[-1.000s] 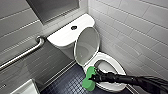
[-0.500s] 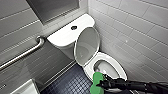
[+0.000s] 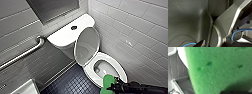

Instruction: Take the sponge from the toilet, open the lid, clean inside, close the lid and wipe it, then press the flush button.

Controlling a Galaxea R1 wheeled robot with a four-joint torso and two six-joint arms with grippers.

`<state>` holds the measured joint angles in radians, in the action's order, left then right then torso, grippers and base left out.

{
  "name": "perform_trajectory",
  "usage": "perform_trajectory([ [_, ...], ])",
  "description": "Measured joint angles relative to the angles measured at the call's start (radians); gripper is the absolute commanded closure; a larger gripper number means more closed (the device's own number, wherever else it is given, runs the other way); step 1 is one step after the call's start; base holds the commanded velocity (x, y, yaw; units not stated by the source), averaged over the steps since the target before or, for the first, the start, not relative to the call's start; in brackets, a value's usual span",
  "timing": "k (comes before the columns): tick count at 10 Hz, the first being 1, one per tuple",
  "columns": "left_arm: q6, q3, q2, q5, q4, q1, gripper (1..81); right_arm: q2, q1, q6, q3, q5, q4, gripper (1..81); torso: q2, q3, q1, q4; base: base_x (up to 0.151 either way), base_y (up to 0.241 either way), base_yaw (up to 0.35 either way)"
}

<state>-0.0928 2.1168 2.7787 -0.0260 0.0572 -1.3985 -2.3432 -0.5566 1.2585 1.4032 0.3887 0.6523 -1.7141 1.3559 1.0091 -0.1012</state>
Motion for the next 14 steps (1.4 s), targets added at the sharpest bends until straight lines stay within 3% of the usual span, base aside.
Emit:
perform_trajectory([
  [6,0.0,-0.001,-0.029,-0.003,0.002,0.0,1.0,0.242,-0.079,0.011,-0.051,-0.046,0.0,81.1,0.0,0.0,0.0,0.0,0.0,0.0,0.0],
  [10,0.0,-0.059,-0.06,-0.004,0.002,0.019,1.0,0.398,-0.134,0.025,-0.101,0.012,0.003,81.1,0.0,0.0,0.0,0.0,0.0,0.0,0.0],
  [14,0.0,-0.083,-0.08,-0.006,0.002,0.026,1.0,0.405,-0.279,0.022,-0.147,0.008,0.016,81.1,0.0,0.0,0.0,0.0,0.0,0.0,0.0],
])
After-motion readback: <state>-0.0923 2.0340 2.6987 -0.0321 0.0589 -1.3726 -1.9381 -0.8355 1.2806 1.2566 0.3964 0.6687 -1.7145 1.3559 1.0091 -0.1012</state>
